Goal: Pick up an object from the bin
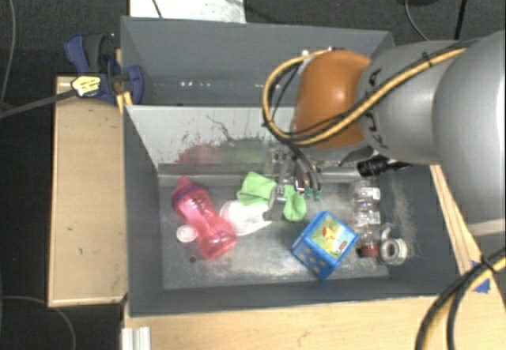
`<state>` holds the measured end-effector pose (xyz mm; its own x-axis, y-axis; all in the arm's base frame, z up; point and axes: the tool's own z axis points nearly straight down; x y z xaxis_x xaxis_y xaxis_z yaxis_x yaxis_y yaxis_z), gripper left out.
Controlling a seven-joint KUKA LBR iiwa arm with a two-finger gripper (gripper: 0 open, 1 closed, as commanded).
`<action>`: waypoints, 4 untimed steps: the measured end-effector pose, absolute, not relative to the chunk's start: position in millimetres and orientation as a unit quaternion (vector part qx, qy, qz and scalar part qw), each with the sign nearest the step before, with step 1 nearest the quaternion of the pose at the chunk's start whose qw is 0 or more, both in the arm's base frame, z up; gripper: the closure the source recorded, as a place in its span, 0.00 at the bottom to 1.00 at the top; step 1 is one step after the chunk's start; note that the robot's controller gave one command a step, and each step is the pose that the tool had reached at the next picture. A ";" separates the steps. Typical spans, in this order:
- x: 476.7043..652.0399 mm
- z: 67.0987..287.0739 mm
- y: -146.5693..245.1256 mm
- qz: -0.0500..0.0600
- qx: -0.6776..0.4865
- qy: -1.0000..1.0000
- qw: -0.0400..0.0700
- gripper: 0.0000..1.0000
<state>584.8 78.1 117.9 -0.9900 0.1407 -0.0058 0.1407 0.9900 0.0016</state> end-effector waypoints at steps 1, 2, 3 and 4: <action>526.0 71.1 129.6 0.000 0.028 1.000 0.002 0.00; 585.0 72.8 79.9 0.001 0.137 0.991 0.001 1.00; 585.0 72.8 79.9 0.001 0.137 0.991 0.001 1.00; 583.5 77.8 79.7 0.000 0.137 0.991 0.000 1.00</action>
Offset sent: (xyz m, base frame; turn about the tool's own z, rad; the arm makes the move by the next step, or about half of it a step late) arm -0.0016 0.0013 -0.0479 0.1346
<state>583.5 79.7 77.8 -0.9627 0.2705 0.0006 0.2705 0.9627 0.0009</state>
